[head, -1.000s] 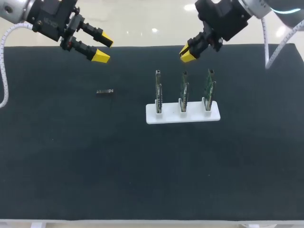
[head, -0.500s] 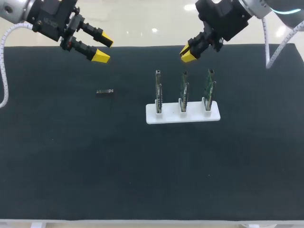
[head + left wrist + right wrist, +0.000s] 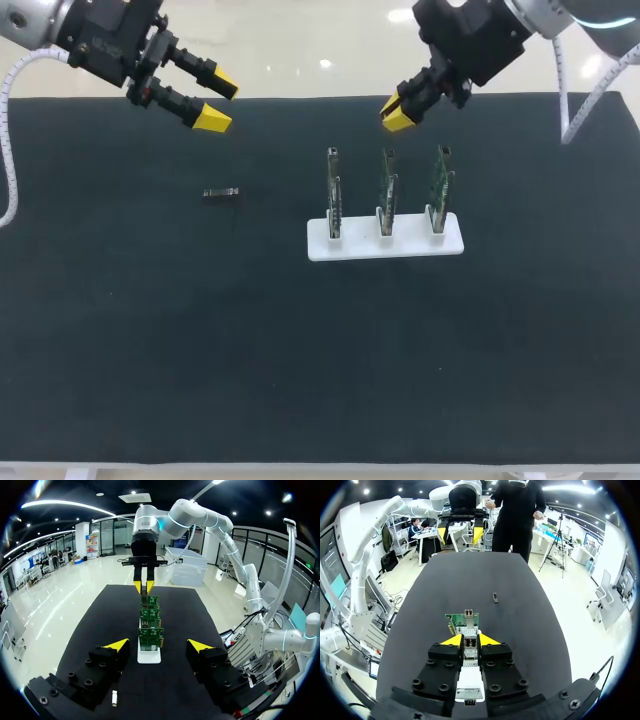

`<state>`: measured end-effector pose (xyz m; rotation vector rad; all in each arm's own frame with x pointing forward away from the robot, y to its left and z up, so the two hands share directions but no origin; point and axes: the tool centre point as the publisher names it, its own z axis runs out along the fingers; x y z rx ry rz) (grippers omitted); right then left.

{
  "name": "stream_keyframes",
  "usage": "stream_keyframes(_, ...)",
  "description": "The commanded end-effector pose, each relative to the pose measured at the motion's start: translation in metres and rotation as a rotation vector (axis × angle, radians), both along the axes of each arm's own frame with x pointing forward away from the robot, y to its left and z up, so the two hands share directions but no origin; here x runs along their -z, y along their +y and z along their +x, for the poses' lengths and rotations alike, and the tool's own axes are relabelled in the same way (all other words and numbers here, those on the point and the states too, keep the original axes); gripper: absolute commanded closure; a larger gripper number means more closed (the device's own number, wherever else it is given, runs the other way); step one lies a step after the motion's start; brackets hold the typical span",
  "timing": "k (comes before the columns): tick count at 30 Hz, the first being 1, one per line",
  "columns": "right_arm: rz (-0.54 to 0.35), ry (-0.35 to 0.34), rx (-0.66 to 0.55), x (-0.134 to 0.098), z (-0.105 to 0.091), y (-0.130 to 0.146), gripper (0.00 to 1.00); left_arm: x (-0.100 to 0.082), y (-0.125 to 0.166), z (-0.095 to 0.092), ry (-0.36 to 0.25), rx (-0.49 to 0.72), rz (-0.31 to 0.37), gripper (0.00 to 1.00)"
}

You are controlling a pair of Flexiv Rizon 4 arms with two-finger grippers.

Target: Pick up the optical module with the left hand, and insert it into the network port with the right hand.

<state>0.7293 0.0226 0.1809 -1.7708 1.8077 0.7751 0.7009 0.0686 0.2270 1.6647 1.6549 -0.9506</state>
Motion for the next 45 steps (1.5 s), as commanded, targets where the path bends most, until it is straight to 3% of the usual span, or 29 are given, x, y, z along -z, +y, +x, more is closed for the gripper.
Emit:
stream_keyframes(1,0.001,-0.001,0.000,0.001,0.000,-0.001,1.00,0.000,0.000,0.001,0.001,0.001,0.003,0.00)
stream_keyframes(19,0.023,-0.008,0.000,0.009,-0.001,0.002,1.00,0.000,0.000,0.001,0.001,0.001,0.003,0.00)
stream_keyframes(29,-0.003,0.001,0.000,-0.002,-0.002,-0.002,1.00,0.000,0.000,0.001,0.001,0.001,0.003,0.00)
stream_keyframes(45,0.007,0.000,-0.006,0.001,0.001,-0.001,1.00,0.000,0.000,0.001,0.001,0.001,0.003,0.00)
